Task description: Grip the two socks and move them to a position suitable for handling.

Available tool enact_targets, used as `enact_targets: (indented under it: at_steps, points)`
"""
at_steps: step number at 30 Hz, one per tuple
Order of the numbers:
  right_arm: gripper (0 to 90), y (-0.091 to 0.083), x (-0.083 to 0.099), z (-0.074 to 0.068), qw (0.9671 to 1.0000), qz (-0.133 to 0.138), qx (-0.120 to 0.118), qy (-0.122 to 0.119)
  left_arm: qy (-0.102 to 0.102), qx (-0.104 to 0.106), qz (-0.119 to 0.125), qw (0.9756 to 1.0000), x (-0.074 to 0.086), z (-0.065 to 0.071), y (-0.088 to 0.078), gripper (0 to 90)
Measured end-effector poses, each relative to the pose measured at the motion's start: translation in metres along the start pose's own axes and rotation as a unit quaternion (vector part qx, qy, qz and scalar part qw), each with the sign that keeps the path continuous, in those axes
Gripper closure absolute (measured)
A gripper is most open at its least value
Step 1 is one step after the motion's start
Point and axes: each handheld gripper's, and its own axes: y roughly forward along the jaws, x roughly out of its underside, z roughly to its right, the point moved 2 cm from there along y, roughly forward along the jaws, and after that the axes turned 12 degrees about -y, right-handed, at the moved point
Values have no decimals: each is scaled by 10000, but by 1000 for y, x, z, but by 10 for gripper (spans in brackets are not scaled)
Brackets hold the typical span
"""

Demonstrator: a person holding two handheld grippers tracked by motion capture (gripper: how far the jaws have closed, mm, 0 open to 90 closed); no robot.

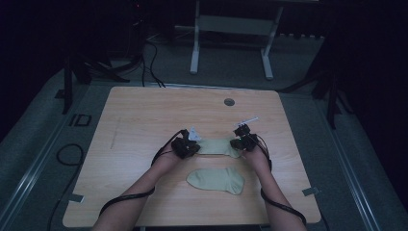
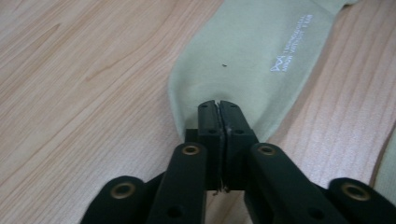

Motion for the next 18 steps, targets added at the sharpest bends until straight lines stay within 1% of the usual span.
enact_targets:
  at_steps: [1, 5, 7, 8, 9, 10, 11, 12, 13, 14, 15, 16, 18]
  points:
    - [845, 0, 0, 0, 10000, 12, -2, -4, -54, 17, 2, 10000, 0, -1, 0, 847]
    - [828, 0, 1, -2, 10000, 41, 31, -25, -98, 11, -18, 9999, -1, -2, 0, 847]
    - [795, -1, -1, -4, 10000, -23, 17, -88, -206, 76, -20, 9998, -2, -2, -1, 828]
    - [795, -1, -1, -4, 10000, -23, 17, -88, -206, 76, -20, 9998, -2, -2, -1, 810]
    - [704, -2, -2, -6, 9999, 2, 36, -128, -215, 86, -38, 9997, -2, -2, -3, 781]
    - [675, -3, -2, -7, 9999, 26, 2, -140, -244, 107, -33, 9996, -2, -2, -4, 749]
    - [634, -3, -3, -8, 9999, 55, -13, -148, -310, 121, -36, 9994, -3, -3, -6, 695]
    - [612, -5, -3, -9, 9999, 97, -26, -139, -310, 121, -36, 9994, -3, -3, -6, 654]
    - [582, -6, -3, -9, 9998, 110, -48, -143, -370, 140, -39, 9992, -4, -2, -11, 618]
    - [582, -6, -3, -9, 9998, 110, -48, -143, -370, 140, -39, 9992, -4, -2, -11, 580]
    - [550, -8, -4, -10, 9998, 139, -37, -133, -370, 140, -39, 9992, -4, -2, -11, 580]
    - [518, -11, -4, -11, 9998, 152, 57, -150, -431, 182, -34, 9989, -5, -2, -17, 545]
    - [509, -13, -5, -12, 9998, 120, 67, -140, -400, 217, -86, 9989, -4, 0, -23, 519]
